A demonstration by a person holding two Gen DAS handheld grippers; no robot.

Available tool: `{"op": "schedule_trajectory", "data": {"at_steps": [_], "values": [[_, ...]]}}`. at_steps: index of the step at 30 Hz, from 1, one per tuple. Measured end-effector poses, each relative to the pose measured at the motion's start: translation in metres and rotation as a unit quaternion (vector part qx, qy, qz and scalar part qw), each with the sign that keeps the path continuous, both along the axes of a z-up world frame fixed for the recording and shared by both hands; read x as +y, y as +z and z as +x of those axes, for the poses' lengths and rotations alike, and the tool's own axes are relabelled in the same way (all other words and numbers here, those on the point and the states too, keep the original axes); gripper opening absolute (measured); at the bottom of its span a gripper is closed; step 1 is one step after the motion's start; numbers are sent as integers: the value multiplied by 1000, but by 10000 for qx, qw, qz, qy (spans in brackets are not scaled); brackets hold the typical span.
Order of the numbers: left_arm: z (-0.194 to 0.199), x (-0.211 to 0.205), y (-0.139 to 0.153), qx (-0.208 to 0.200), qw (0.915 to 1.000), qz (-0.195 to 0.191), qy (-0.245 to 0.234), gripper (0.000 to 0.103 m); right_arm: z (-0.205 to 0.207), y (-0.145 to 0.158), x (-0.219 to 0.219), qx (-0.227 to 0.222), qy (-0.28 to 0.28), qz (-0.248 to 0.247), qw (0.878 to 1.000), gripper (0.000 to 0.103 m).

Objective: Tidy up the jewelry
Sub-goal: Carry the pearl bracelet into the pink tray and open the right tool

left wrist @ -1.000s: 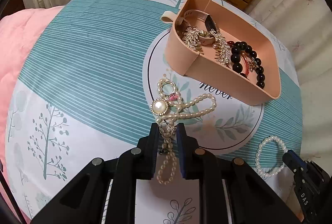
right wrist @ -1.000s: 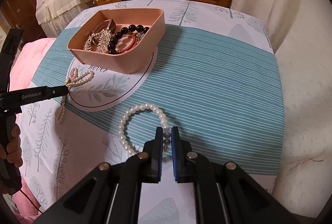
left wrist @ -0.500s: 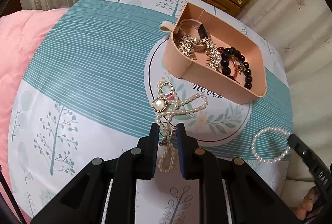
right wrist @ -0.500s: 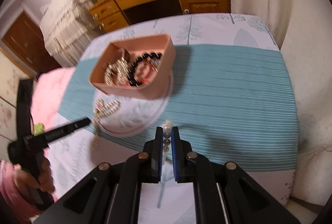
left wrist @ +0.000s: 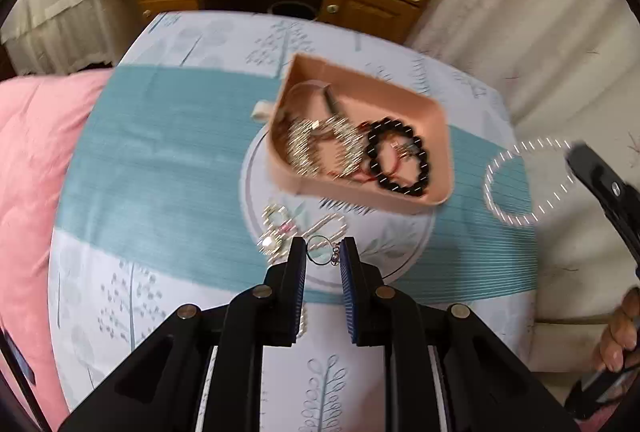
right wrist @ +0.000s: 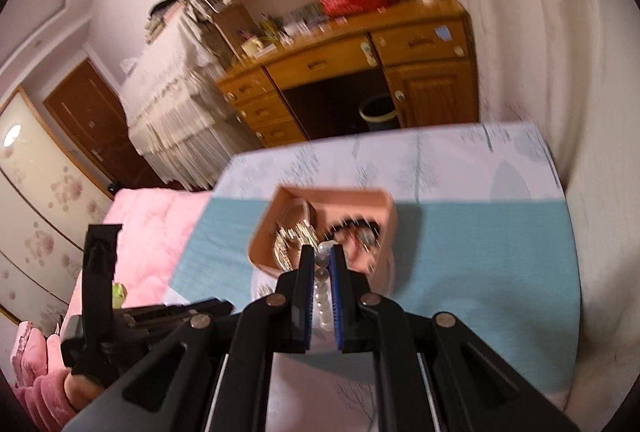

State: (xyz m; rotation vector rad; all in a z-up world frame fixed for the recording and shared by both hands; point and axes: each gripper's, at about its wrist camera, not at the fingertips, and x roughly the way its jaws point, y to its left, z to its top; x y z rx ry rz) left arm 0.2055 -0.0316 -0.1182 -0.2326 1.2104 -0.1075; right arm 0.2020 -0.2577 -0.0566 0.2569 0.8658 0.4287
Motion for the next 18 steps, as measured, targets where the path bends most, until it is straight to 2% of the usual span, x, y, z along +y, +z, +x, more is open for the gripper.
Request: {"op": "schedule_trajectory", "data": {"at_steps": [7,14,15,16,18], "values": [[28,-12,28,-529,9984,-99,-161,15,31,3,11,-220,35,88,9997,7],[56,-14,42,-834,9963,-184,-105,16,52,-5,11,-26,-114,469,9988,8],[59,-15,42,-810,9966,-114,-85,24,54,-8,9,45,-191,487,9986,8],[61,-15,39,-760,9971,-43,-47,40,56,-12,9,160,-243,469,9985,8],[63,-13,34,-599,9982,-52,18,52,61,-21,9,474,-313,391,9976,9]]}}
